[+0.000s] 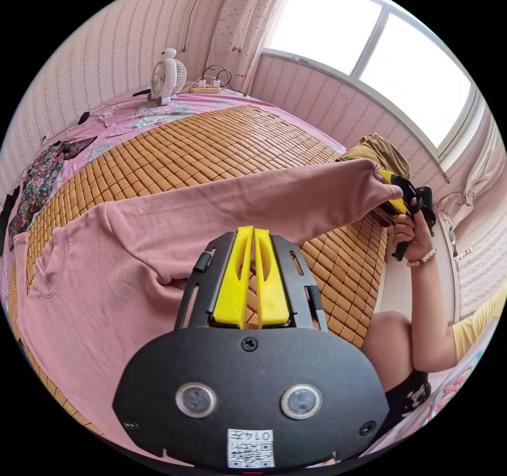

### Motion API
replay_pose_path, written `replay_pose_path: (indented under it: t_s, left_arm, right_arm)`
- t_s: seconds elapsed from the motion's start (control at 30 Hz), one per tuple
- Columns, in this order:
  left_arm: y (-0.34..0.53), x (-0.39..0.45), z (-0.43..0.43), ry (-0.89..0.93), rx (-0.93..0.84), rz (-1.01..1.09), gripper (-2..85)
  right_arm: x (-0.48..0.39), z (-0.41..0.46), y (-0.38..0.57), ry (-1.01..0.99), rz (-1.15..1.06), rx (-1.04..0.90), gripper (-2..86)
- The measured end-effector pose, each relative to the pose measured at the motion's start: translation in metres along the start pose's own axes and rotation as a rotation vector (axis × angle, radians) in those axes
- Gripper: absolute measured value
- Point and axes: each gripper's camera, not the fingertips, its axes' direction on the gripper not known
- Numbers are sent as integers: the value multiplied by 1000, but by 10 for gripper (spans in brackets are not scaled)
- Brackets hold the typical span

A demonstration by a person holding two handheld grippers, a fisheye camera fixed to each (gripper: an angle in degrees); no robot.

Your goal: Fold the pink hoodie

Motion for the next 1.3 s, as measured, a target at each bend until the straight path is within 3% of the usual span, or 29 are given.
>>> replay_pose_path:
  t_s: [0.23, 0.3, 0.37, 0.47, 0.57, 0.7, 1.1, 1.3]
  left_arm:
    - [-19, 31, 57, -15, -63, 41, 0]
    - [-22, 40, 75, -5, -81, 44, -1]
    - [-21, 59, 105, 2, -117, 48, -2]
    - [-17, 86, 140, -60, -163, 63, -2]
    - [-23, 97, 150, -113, -136, 41, -3]
    - [-43, 93, 157, -95, -153, 12, -5]
    - [-125, 85, 163, -84, -143, 41, -7]
    - [-168, 24, 95, 44, -41, -82, -7]
  right_arm:
    - [27, 6, -27, 427, 3, -86, 35]
    - [13, 32, -35, 649, -110, -163, 30]
    - [-3, 43, -33, 782, -217, -81, 27]
    - [-10, 60, -28, 760, -339, 20, 19]
    - [35, 102, -31, 676, -301, -179, 11]
    - [106, 179, -22, 900, -182, -488, 3]
    - [187, 198, 0, 984, -178, -357, 0]
    - [224, 189, 23, 996, -151, -311, 1]
